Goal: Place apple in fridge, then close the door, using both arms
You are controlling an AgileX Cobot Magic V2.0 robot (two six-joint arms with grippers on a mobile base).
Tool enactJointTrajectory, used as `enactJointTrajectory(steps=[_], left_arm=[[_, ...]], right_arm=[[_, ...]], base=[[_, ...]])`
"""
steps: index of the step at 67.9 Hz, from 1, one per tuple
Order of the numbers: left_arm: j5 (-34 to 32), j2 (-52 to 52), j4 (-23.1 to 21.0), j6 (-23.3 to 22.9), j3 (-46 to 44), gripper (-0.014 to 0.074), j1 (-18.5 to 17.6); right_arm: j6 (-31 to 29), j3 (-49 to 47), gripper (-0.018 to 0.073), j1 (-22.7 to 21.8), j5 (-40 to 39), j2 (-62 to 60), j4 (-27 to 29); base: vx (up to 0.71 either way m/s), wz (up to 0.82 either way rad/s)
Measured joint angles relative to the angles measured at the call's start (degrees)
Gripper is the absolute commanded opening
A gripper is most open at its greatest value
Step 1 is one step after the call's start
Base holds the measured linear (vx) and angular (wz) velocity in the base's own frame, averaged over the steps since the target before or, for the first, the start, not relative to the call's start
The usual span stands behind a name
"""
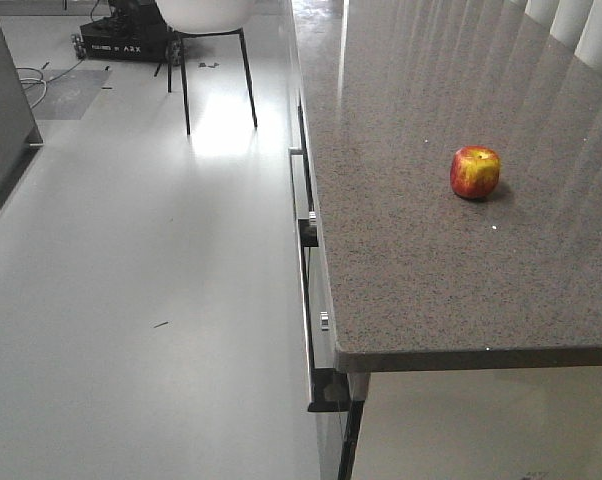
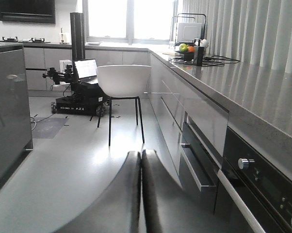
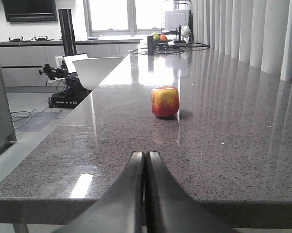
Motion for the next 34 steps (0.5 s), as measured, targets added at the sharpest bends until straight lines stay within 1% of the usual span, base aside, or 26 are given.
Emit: enactJointTrajectory(steps=[28,34], left_arm=[[0.0,0.0,0.0,0.0,0.0,-0.0006,0.0],[0.0,0.0,0.0,0.0,0.0,-0.0006,0.0]], right_arm=[[0.0,0.0,-0.0003,0.0,0.0,0.0,0.0],[0.0,0.0,-0.0003,0.0,-1.61,0.0,0.29]], base=[[0.0,0.0],[0.0,0.0]])
